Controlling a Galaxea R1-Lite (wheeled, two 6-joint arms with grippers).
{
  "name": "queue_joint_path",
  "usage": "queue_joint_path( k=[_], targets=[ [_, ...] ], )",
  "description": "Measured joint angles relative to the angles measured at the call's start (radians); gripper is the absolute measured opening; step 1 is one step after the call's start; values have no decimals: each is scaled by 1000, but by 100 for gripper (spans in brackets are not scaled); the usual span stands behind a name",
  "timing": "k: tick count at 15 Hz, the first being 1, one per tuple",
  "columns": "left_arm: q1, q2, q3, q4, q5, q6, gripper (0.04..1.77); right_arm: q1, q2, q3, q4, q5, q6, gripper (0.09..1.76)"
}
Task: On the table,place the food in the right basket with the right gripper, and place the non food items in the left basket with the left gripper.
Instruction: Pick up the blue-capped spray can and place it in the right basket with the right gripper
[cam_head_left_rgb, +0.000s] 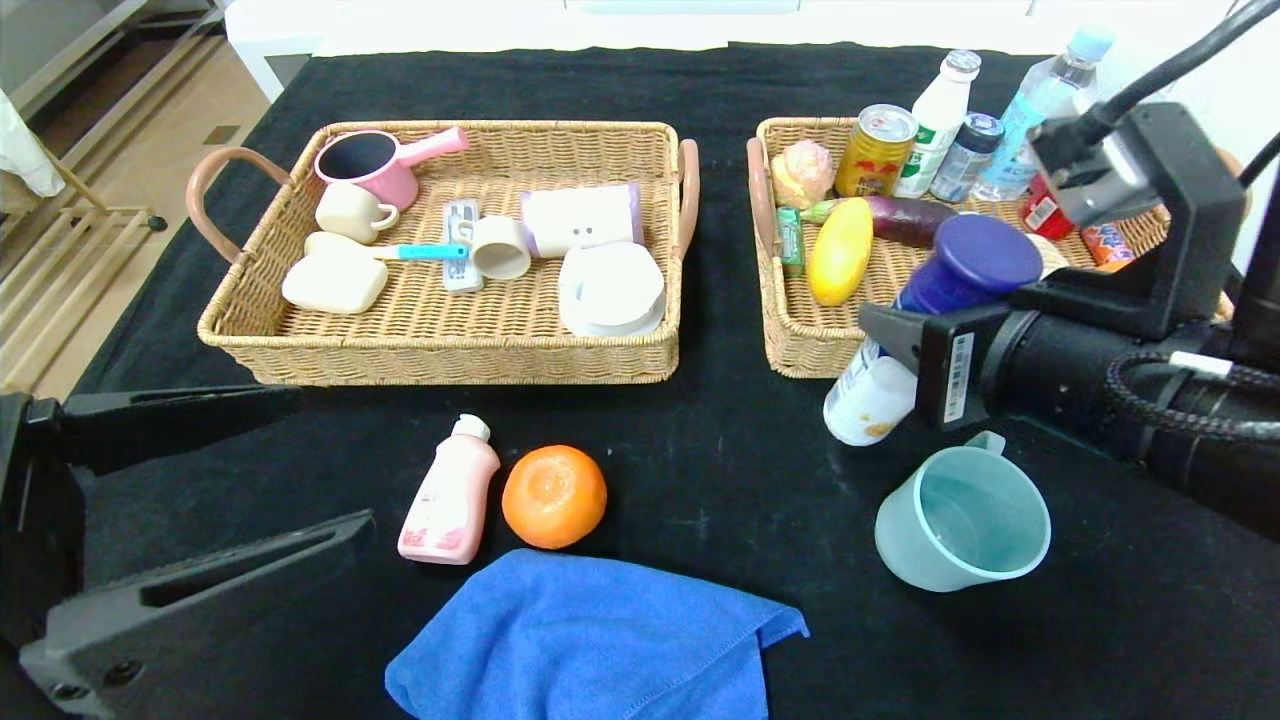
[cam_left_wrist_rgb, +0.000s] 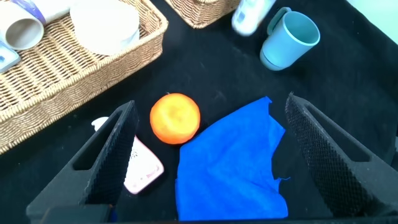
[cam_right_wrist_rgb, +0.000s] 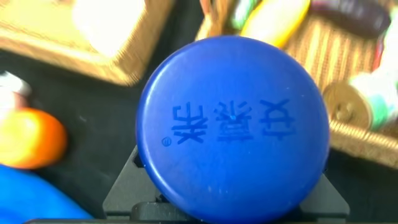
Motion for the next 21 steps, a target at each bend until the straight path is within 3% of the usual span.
queue_joint_path(
  k=[4, 9, 14, 21],
  targets=[
    [0, 2, 1, 0, 0, 0, 172, -14, -18, -86, 4, 31, 0, 84],
    [0, 2, 3, 0, 0, 0, 172, -148, 0, -269, 100, 84, 5, 84],
    [0, 1, 3, 0, 0, 4, 172, -286, 88, -404, 108, 111, 5, 84],
    [0, -2, 3, 0, 0, 7, 172, -369, 213, -473, 101, 106, 5, 84]
  ],
)
